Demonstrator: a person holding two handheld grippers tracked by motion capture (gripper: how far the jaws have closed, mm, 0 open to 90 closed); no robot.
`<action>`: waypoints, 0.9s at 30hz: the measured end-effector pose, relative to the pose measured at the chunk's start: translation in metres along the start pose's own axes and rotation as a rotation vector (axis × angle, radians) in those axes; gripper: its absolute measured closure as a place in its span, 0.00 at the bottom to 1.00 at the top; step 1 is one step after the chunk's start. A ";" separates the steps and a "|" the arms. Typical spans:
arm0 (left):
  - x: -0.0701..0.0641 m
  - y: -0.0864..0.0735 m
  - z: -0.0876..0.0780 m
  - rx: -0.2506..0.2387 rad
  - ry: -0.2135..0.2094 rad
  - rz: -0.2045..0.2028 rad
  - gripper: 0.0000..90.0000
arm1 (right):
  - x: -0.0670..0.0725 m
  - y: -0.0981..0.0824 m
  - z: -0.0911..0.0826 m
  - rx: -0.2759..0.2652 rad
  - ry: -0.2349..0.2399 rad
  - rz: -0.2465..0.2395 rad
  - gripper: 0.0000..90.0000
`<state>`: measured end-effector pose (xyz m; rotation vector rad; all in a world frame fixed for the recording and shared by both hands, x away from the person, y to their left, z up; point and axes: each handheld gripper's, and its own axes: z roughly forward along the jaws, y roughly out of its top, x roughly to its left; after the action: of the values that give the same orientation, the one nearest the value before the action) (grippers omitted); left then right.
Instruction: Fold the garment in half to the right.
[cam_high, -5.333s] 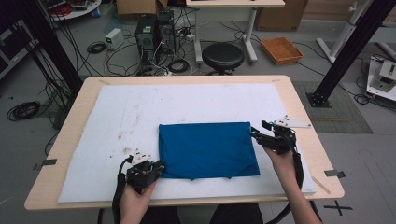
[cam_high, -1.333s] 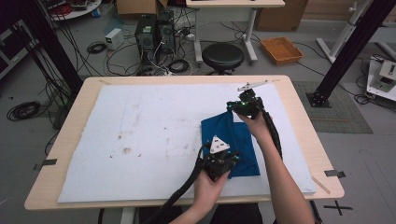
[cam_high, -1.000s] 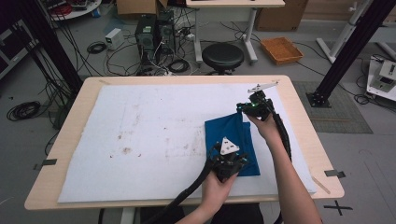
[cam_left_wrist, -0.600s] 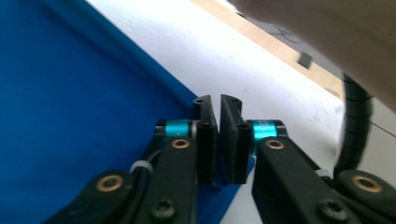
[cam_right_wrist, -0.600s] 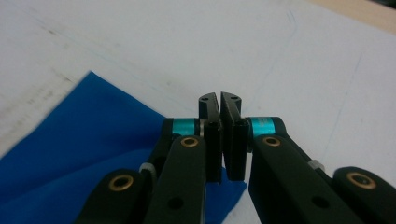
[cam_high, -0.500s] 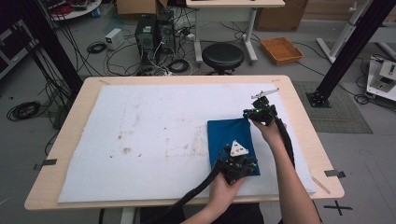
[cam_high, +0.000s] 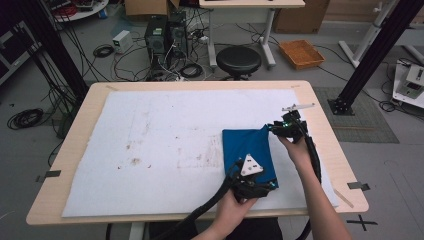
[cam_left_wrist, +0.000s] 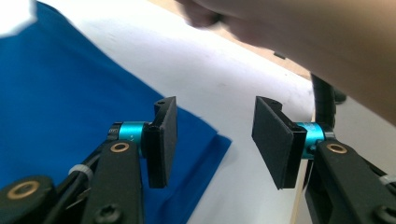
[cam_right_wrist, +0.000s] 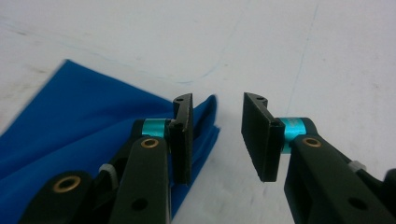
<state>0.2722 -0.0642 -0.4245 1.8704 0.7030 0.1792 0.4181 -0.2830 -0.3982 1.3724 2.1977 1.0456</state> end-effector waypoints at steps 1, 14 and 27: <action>0.004 0.001 -0.008 -0.012 0.007 0.006 0.56 | 0.004 -0.007 -0.008 -0.014 0.009 0.006 0.68; 0.064 -0.015 -0.110 -0.036 0.203 -0.004 0.53 | 0.048 -0.113 -0.060 0.012 0.174 0.048 0.75; 0.078 -0.031 -0.125 -0.029 0.230 -0.044 0.54 | 0.057 -0.117 -0.072 0.016 0.189 0.015 0.98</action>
<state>0.2694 0.0858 -0.4165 1.8218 0.8934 0.3787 0.2735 -0.2923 -0.4318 1.3482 2.3361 1.2107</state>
